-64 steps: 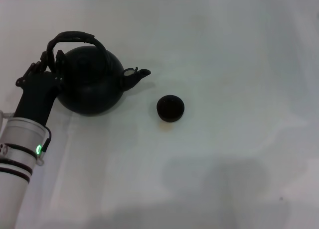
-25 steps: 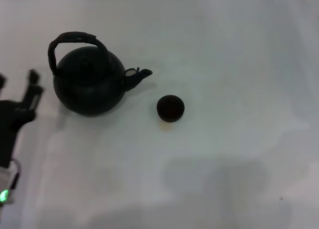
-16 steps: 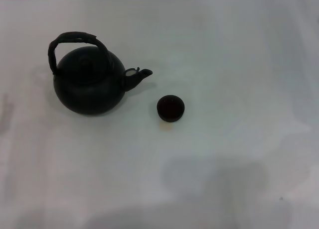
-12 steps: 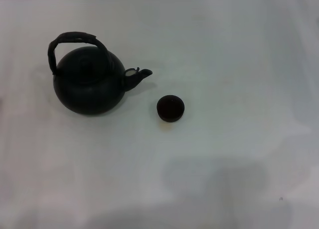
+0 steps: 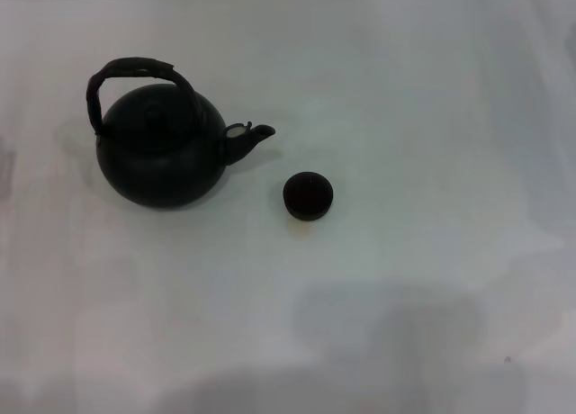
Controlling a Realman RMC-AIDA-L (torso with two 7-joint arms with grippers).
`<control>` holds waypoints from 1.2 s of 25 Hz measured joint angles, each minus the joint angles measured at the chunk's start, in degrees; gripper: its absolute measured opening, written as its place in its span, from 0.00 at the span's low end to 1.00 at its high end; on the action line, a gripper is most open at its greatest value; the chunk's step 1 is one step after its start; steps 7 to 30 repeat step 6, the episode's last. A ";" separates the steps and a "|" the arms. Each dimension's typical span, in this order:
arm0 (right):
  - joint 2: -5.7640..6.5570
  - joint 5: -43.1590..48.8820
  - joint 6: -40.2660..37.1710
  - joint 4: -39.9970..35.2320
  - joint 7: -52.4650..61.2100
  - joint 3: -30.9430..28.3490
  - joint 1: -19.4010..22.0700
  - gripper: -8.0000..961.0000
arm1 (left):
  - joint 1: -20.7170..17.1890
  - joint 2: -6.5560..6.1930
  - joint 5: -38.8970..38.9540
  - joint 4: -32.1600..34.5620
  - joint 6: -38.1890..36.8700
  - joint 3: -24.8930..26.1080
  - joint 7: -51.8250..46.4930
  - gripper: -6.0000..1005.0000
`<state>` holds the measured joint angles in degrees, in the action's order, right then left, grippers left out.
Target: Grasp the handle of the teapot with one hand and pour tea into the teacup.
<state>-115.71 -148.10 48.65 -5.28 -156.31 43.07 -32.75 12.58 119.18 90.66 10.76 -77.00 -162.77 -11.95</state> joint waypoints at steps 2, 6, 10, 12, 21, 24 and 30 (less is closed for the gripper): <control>-0.05 0.00 0.00 0.04 0.02 0.00 0.15 0.88 | 0.38 0.00 0.05 -0.05 0.06 0.00 0.00 0.78; -0.09 0.00 0.07 0.18 0.38 0.00 0.29 0.88 | 0.89 -0.03 0.11 -0.83 0.09 0.00 0.00 0.78; -0.09 0.00 0.07 0.18 0.38 0.00 0.29 0.88 | 0.89 -0.03 0.11 -0.83 0.09 0.00 0.00 0.78; -0.09 0.00 0.07 0.18 0.38 0.00 0.29 0.88 | 0.89 -0.03 0.11 -0.83 0.09 0.00 0.00 0.78; -0.09 0.00 0.07 0.18 0.38 0.00 0.29 0.88 | 0.89 -0.03 0.11 -0.83 0.09 0.00 0.00 0.78; -0.09 0.00 0.07 0.18 0.38 0.00 0.29 0.88 | 0.89 -0.03 0.11 -0.83 0.09 0.00 0.00 0.78; -0.09 0.00 0.07 0.18 0.38 0.00 0.29 0.88 | 0.89 -0.03 0.11 -0.83 0.09 0.00 0.00 0.78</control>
